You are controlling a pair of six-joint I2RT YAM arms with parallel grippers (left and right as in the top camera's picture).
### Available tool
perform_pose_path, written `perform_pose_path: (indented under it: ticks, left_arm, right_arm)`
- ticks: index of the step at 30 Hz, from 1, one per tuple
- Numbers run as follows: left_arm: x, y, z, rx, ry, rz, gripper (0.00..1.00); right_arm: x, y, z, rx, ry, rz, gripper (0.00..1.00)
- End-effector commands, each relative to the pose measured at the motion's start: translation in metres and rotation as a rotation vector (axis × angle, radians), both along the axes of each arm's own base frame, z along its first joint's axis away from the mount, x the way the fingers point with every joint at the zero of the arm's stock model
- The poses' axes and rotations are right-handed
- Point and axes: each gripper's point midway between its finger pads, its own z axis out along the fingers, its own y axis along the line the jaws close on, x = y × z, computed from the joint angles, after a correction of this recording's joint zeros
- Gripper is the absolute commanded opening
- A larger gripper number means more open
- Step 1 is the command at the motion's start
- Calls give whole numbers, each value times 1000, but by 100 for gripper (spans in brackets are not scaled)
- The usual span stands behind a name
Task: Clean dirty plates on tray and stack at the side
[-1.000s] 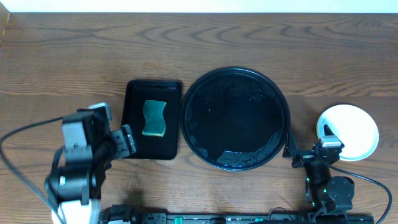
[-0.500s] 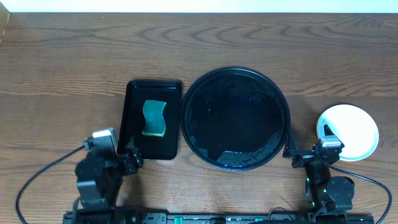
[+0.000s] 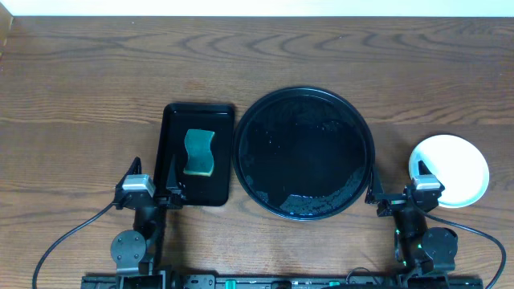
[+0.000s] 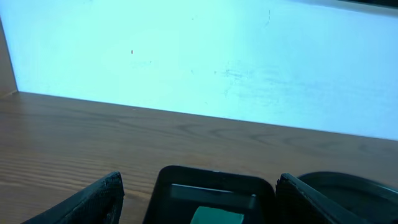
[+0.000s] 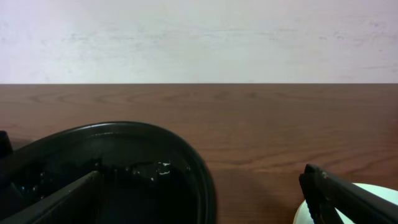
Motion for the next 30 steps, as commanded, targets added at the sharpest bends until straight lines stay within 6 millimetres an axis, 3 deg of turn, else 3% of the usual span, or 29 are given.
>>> perform_pose_path:
  ticks: [1,7,30]
  left_arm:
    - [0,1,-2,95,-4,13,79]
    - [-2,1,-49,63,188,6,79]
    - [-2,0,-48,53,186,3,79]
  right_arm:
    - [0,2,0,-15,-3,8,99]
    - [0,2,0,-15,-3,8,99]
    - [0,2,0,-15,-2,8,99]
